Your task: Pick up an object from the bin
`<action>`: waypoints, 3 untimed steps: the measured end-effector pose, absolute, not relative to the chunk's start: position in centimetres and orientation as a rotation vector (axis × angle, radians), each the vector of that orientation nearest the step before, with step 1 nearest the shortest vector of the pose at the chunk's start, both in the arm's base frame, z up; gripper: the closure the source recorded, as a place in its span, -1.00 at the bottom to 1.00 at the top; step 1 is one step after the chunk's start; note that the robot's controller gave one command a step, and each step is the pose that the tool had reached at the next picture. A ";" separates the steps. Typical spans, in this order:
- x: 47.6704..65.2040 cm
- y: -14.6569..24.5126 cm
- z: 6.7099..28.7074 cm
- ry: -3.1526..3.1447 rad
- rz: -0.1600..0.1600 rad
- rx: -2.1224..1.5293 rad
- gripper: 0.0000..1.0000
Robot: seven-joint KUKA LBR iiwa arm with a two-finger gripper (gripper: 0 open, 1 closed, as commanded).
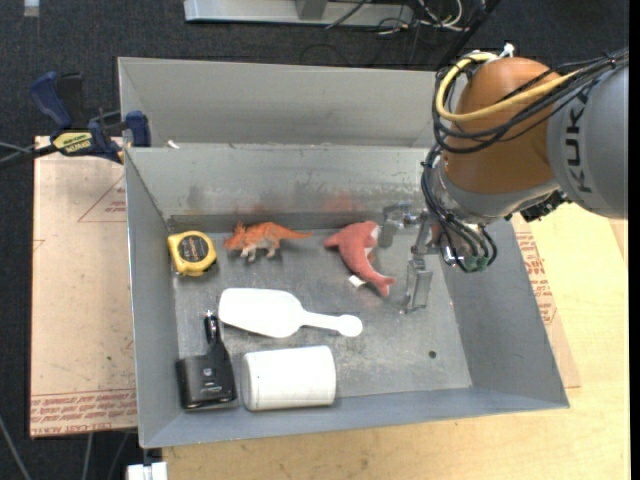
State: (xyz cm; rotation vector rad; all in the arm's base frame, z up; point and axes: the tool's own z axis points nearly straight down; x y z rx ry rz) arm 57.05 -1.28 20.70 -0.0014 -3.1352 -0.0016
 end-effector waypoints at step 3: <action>58.9 -1.8 12.4 -3.133 -0.002 -0.159 -1.00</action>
Offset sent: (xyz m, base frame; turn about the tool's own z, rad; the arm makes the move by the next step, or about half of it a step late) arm 0.0370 -0.0021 -0.1370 0.2015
